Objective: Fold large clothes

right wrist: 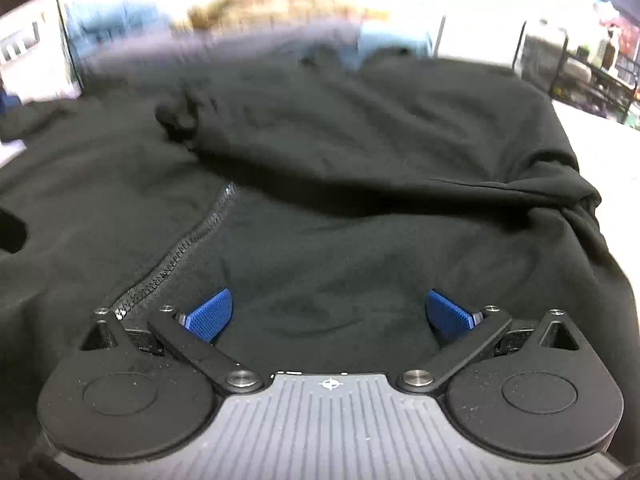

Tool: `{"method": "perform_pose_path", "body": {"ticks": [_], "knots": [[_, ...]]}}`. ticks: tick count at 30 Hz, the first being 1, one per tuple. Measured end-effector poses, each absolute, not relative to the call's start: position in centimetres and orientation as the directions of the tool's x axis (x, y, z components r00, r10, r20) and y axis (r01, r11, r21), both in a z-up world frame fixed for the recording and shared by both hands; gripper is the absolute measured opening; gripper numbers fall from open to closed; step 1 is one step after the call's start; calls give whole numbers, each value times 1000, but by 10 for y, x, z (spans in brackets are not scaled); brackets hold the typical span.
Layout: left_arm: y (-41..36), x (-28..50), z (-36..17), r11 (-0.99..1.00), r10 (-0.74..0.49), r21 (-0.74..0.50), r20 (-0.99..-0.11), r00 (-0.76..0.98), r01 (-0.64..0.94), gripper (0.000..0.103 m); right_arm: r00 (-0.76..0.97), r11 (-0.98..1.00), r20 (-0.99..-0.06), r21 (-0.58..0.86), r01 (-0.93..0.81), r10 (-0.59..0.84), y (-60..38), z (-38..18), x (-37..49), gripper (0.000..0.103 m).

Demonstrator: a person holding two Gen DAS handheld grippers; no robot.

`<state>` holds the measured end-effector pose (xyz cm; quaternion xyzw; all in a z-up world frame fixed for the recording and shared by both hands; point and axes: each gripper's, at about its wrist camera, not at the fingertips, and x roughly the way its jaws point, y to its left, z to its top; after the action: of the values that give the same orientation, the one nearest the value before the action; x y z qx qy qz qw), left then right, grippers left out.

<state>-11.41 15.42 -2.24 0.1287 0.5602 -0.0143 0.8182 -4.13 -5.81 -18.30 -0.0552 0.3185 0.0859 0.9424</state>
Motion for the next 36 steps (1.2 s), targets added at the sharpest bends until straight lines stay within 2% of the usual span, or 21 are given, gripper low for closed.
{"method": "perform_pose_path", "body": {"ticks": [4,8,13,18,26,29,32,36], "knots": [[137,-112,-25,965,128,197,-929,348,170,103,782,978,-614,-81,-194,104,-55,-182,-41,103],[126,-116,-10,965,154,224,-906,395,137,103,780,978,-616,-72,-195,110,-57,-187,-39,103],[130,-122,0,965,239,261,-909,342,19,103,781,978,-616,-73,-193,109,-57,-187,-44,103],[125,-124,1,945,319,324,-905,281,-29,103,781,978,-615,-72,-193,109,-57,-187,-43,103],[77,-116,10,944,295,325,-904,310,50,103,780,978,-616,-72,-194,109,-57,-187,-43,103],[62,-108,11,929,324,364,-891,317,73,103,780,980,-615,-54,-193,120,-59,-187,-43,103],[63,-106,17,939,301,339,-895,328,62,103,779,979,-616,-65,-193,113,-57,-187,-43,103],[78,-103,13,936,333,351,-896,292,11,103,780,979,-616,-69,-194,111,-56,-187,-42,103]]}}
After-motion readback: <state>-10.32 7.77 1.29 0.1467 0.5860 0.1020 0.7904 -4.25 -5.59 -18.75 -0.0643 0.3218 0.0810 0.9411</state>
